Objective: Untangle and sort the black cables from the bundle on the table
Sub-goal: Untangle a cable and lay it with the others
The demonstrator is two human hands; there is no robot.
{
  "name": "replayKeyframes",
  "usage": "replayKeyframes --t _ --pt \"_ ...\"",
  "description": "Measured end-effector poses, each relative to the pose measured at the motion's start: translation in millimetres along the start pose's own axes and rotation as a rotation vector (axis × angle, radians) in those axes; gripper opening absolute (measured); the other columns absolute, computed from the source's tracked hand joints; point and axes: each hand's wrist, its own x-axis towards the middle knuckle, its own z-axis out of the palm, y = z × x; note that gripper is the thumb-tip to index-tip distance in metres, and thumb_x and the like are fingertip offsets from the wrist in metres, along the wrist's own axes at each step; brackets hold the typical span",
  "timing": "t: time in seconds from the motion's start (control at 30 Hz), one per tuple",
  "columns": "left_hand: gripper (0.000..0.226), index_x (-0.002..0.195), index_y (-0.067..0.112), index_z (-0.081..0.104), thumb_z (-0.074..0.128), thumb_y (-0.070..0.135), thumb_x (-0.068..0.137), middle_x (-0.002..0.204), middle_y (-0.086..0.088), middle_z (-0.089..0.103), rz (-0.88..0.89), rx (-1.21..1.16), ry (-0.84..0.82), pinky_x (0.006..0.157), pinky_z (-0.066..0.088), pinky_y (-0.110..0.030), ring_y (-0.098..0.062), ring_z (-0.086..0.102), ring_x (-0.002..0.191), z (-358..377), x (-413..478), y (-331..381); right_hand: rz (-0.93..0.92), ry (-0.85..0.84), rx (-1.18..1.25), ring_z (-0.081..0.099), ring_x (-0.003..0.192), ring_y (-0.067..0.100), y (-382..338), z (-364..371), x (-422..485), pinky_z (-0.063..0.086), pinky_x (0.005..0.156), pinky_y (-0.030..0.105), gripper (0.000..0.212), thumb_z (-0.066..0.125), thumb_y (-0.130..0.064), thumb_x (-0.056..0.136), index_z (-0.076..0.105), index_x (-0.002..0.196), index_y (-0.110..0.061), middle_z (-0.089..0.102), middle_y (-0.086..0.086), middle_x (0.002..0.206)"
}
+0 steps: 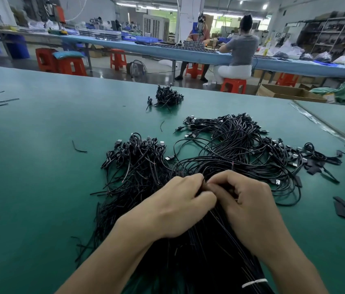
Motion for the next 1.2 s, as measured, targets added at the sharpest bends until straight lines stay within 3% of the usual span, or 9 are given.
replayKeyframes --t 0.13,0.23,0.37,0.53,0.73,0.87,1.0,1.1,1.2 --pt "0.022 0.080 0.027 0.041 0.049 0.042 0.095 0.075 0.005 0.053 0.001 0.119 -0.039 0.054 0.035 -0.028 -0.010 0.048 0.060 3 2 -1 -0.016 -0.001 -0.013 0.067 0.075 0.004 1 0 1 0.046 0.066 0.010 0.017 0.071 -0.013 0.088 0.073 0.091 -0.029 0.071 -0.019 0.080" --pt "0.027 0.077 0.027 0.040 0.049 0.035 0.101 0.072 0.005 0.051 0.024 0.135 -0.076 0.052 0.034 -0.024 -0.008 0.046 0.057 2 3 -3 0.006 -0.045 0.021 0.065 0.068 0.008 3 -3 0 0.049 0.064 0.013 0.030 0.073 -0.014 0.086 0.071 0.108 -0.035 0.071 -0.019 0.085" --pt "0.035 0.070 0.026 0.039 0.049 0.035 0.103 0.067 0.007 0.044 0.027 0.212 -0.125 0.047 0.030 -0.014 -0.008 0.042 0.053 2 3 -3 -0.041 -0.080 0.006 0.068 0.083 -0.002 2 -7 -1 0.047 0.072 0.007 0.031 0.078 -0.004 0.080 0.079 0.096 -0.031 0.073 -0.019 0.087" --pt "0.025 0.080 0.021 0.052 0.049 0.034 0.102 0.070 -0.003 0.046 0.017 0.161 -0.157 0.056 0.040 -0.024 -0.017 0.041 0.060 -1 4 -7 -0.105 -0.024 -0.075 0.067 0.079 -0.003 2 -6 -1 0.046 0.069 0.006 0.023 0.082 -0.006 0.077 0.080 0.086 -0.026 0.072 -0.018 0.080" --pt "0.028 0.078 0.017 0.056 0.051 0.033 0.101 0.068 0.003 0.051 -0.007 0.090 -0.117 0.061 0.046 -0.039 -0.017 0.046 0.061 -1 4 -8 -0.062 -0.052 -0.253 0.060 0.082 0.004 -2 2 -2 0.052 0.072 0.031 0.008 0.061 -0.032 0.089 0.068 0.085 -0.030 0.060 -0.020 0.089" --pt "0.035 0.074 0.015 0.052 0.052 0.037 0.101 0.060 0.007 0.046 -0.030 0.049 -0.122 0.050 0.034 -0.028 -0.011 0.039 0.051 -2 4 -9 -0.023 -0.074 -0.259 0.058 0.083 0.006 -8 5 -3 0.051 0.074 0.038 0.014 0.054 -0.035 0.092 0.063 0.085 -0.028 0.056 -0.018 0.093" --pt "0.032 0.084 0.005 0.057 0.048 0.030 0.102 0.059 0.007 0.044 -0.060 -0.053 -0.123 0.050 0.033 -0.028 -0.010 0.037 0.049 -2 6 -8 0.031 -0.050 -0.302 0.057 0.087 0.009 -10 4 -2 0.052 0.075 0.042 0.022 0.051 -0.040 0.089 0.067 0.089 -0.025 0.050 -0.018 0.099" --pt "0.026 0.079 0.013 0.053 0.048 0.028 0.101 0.061 0.008 0.046 -0.086 -0.127 -0.046 0.051 0.033 -0.028 -0.009 0.040 0.051 7 7 -2 0.060 0.025 -0.332 0.056 0.092 0.015 -12 8 -3 0.052 0.074 0.044 0.025 0.051 -0.039 0.089 0.069 0.092 -0.023 0.050 -0.011 0.101" --pt "0.017 0.072 0.024 0.056 0.045 0.033 0.083 0.053 0.013 0.049 -0.202 -0.483 0.030 0.049 0.035 -0.027 -0.006 0.043 0.047 15 7 6 0.058 0.149 -0.336 0.054 0.093 0.018 -11 10 -3 0.048 0.073 0.038 0.027 0.049 -0.038 0.090 0.070 0.092 -0.021 0.050 -0.008 0.098"
